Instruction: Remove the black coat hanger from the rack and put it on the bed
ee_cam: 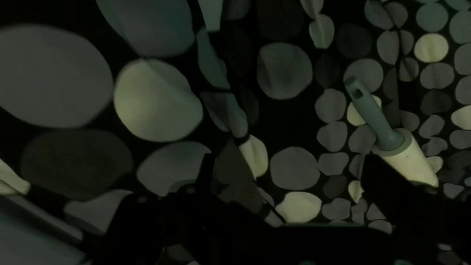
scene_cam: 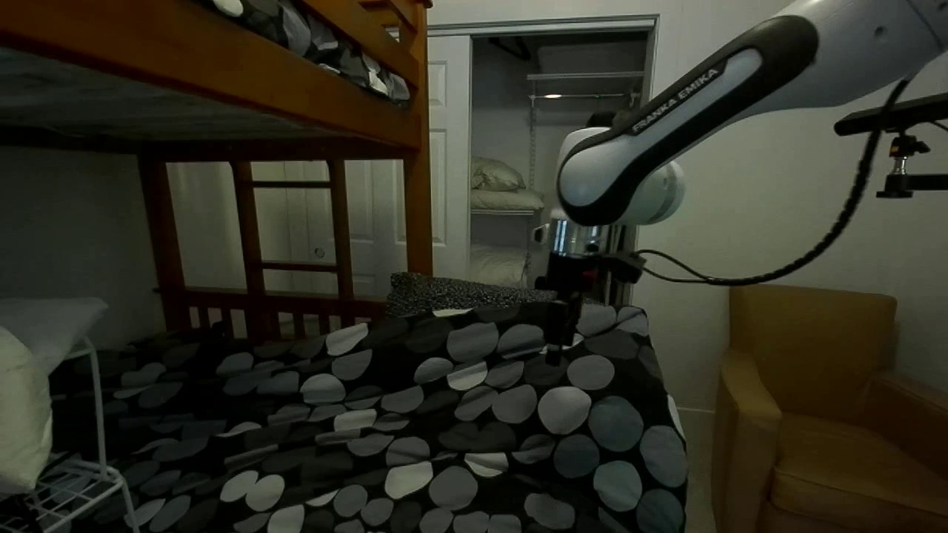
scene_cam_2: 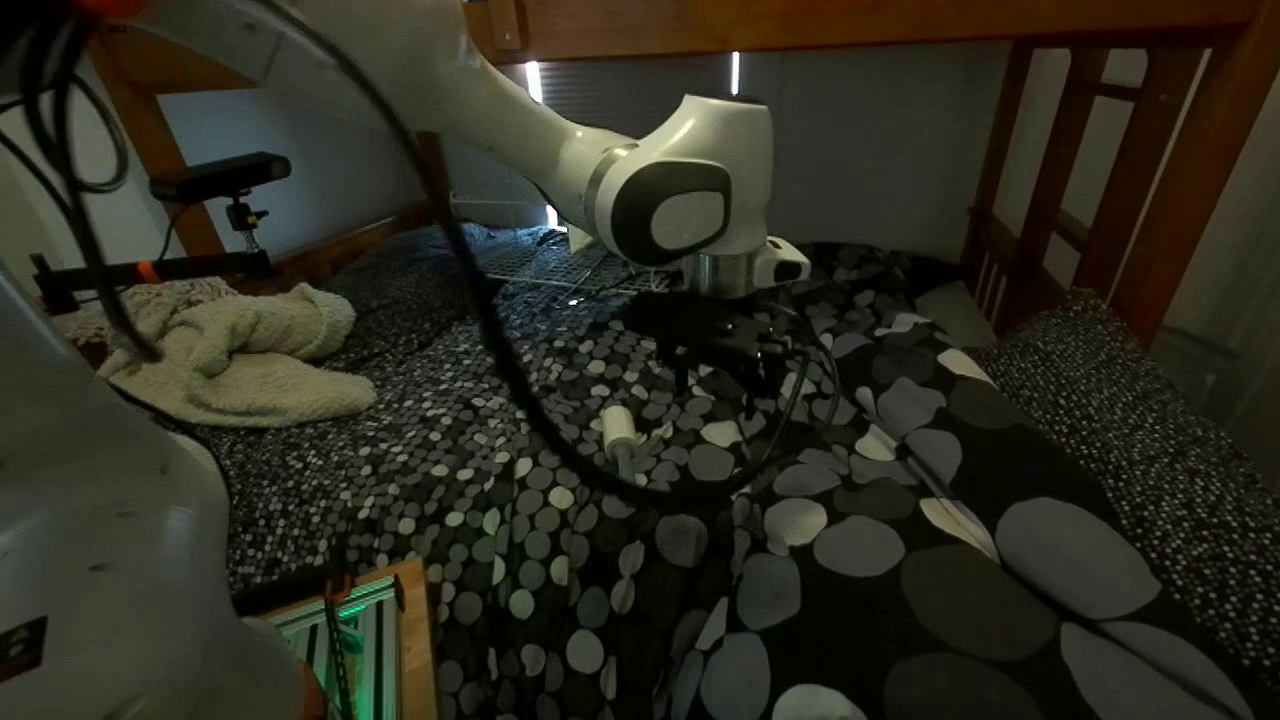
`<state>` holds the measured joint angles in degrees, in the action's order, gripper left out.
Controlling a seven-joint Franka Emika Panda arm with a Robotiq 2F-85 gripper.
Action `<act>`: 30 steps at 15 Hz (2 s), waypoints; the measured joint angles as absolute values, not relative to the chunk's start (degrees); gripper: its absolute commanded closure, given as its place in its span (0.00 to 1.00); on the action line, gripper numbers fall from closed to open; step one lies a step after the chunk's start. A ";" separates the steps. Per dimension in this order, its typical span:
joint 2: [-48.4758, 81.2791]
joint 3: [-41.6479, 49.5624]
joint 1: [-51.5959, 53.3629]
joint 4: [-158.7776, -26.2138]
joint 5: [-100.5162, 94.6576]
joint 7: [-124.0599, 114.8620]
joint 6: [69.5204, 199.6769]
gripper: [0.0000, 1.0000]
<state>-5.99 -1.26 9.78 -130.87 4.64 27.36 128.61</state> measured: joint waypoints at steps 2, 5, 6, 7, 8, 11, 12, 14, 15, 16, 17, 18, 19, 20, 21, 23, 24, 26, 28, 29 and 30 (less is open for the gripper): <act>-0.77 -5.23 11.74 -126.86 3.97 27.66 131.71 0.00; 6.90 -11.02 14.38 -119.93 2.12 28.12 134.85 0.00; 9.30 -12.90 15.21 -117.56 2.06 28.68 134.99 0.00; 11.35 -14.27 15.90 -115.52 2.06 28.87 134.98 0.00; 12.81 -14.99 16.38 -114.06 2.06 28.94 134.98 0.00; 14.30 -14.97 16.27 -112.52 2.06 29.92 134.97 0.00; 14.32 -15.06 15.96 -112.44 2.06 30.00 134.97 0.00; 14.57 -15.13 16.14 -112.31 1.52 24.62 136.85 0.00; 15.31 -15.22 16.65 -111.68 1.28 20.89 138.74 0.00; 16.77 -15.44 17.48 -110.28 0.88 17.10 141.25 0.00; 18.81 -15.66 18.67 -108.19 0.22 13.37 144.14 0.00; 21.14 -15.86 20.10 -105.73 -0.69 10.31 146.84 0.00; 23.85 -15.99 21.75 -102.71 -1.83 7.97 149.08 0.00; 26.58 -16.23 23.31 -99.57 -2.45 6.81 150.60 0.00; 29.21 -16.65 24.61 -96.41 -2.60 6.68 151.30 0.00; 34.53 -18.18 26.83 -89.83 -2.70 7.30 151.23 0.00; 37.17 -19.46 27.63 -86.69 -2.67 8.66 150.73 0.00; 41.17 -21.26 28.57 -82.32 -2.66 10.32 150.37 0.00; 42.86 -21.42 28.79 -80.46 -2.66 10.88 150.36 0.00; 43.07 -21.37 28.73 -80.13 -2.66 10.94 150.36 0.00; 43.08 -20.61 29.12 -79.84 -2.64 8.76 150.69 0.00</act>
